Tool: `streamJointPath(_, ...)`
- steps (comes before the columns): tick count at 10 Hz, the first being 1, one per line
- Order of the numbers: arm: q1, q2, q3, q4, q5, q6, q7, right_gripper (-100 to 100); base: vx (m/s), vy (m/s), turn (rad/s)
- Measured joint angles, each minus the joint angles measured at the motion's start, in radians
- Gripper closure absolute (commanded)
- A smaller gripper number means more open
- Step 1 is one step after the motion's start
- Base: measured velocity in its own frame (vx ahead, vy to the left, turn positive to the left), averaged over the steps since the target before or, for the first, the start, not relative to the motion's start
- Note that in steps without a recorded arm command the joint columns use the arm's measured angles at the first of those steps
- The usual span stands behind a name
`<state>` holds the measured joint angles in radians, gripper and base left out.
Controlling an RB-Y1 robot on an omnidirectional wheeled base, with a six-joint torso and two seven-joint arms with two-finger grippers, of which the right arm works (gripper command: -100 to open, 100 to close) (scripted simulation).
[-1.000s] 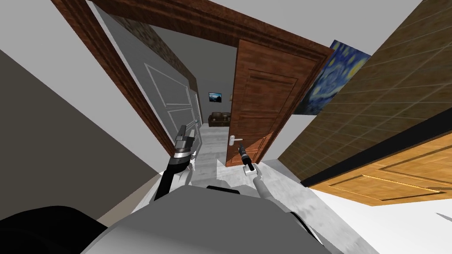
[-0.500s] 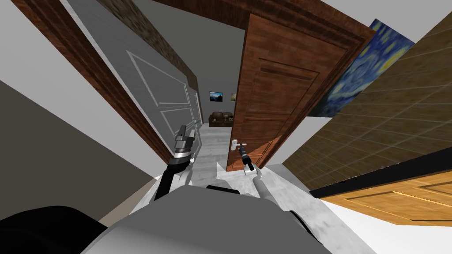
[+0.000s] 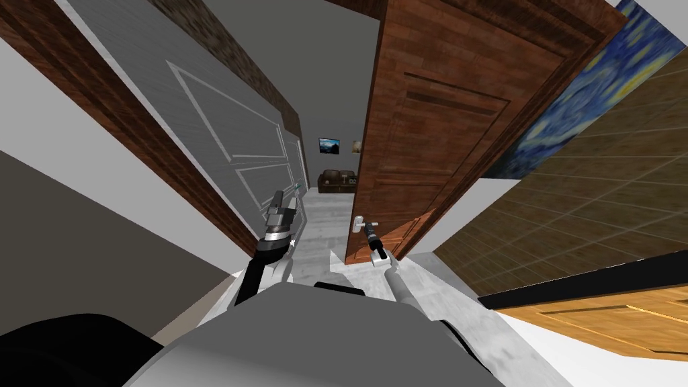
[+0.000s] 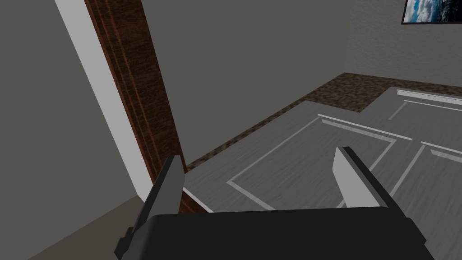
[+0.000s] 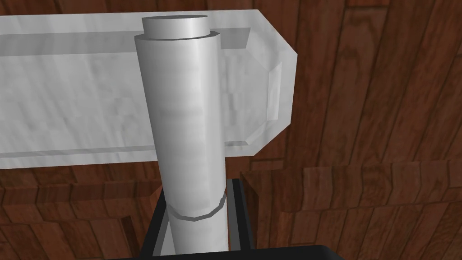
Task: Push the door open
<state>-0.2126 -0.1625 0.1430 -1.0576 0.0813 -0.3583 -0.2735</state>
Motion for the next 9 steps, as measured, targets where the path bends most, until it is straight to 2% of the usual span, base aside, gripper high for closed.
streamJointPath(3, -0.001, 0.0, 0.0, 0.0, 0.0, 0.001, 0.0, 100, 0.0, 0.0, 0.0)
streamJointPath(6, 0.006, 0.003, -0.006, 0.011, -0.001, 0.005, 0.004, 100, 0.151, 0.066, -0.038)
streamJointPath(9, 0.011, 0.003, -0.028, -0.001, -0.005, 0.017, 0.012, 100, 0.179, 0.096, -0.049)
